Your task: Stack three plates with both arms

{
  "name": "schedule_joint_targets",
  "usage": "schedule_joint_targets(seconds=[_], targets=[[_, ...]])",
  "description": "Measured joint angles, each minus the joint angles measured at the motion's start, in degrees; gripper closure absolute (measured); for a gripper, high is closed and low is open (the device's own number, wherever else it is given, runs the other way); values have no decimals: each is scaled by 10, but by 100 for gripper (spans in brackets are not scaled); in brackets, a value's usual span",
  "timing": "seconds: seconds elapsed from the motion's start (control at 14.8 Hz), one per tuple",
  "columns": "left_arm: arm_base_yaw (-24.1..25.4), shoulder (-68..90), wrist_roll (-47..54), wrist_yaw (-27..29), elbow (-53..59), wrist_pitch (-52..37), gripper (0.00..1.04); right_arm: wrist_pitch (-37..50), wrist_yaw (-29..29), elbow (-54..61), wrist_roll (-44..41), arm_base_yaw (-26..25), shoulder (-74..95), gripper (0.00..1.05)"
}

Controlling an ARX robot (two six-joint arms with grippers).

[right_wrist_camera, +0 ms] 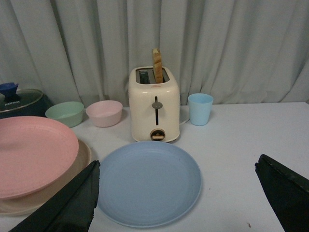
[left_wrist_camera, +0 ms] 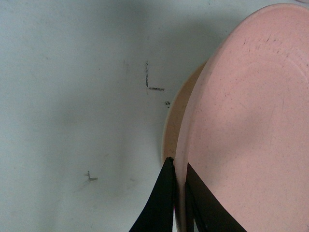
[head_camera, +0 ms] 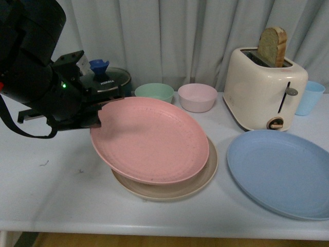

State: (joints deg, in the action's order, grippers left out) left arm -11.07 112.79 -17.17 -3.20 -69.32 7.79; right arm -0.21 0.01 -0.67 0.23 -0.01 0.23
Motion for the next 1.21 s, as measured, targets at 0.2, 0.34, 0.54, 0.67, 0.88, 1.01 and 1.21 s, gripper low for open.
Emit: schedule_joint_targets(seconds=[0.2,0.34,0.54,0.67,0.88,1.01,1.21], targets=[[-18,34,-10,12,-11,-2,102,0,0,0,0,0,0,6],[-24,58,-20,22,-17,-5,102,0,0,0,0,0,0,6],[-27,57,-6,30,-9,-50,71,0,0,0,0,0,0,6],[-31,10,38,28,69,-164,49,0,0,0,0,0,0,6],[-34,-100,130,127,220,-531,44,0,0,0,0,0,0,6],[-10,-121,153,148,345,-695,66,0,0,0,0,0,0,6],[25,-228,162,124,461,-757,102,0,0,0,0,0,0,6]])
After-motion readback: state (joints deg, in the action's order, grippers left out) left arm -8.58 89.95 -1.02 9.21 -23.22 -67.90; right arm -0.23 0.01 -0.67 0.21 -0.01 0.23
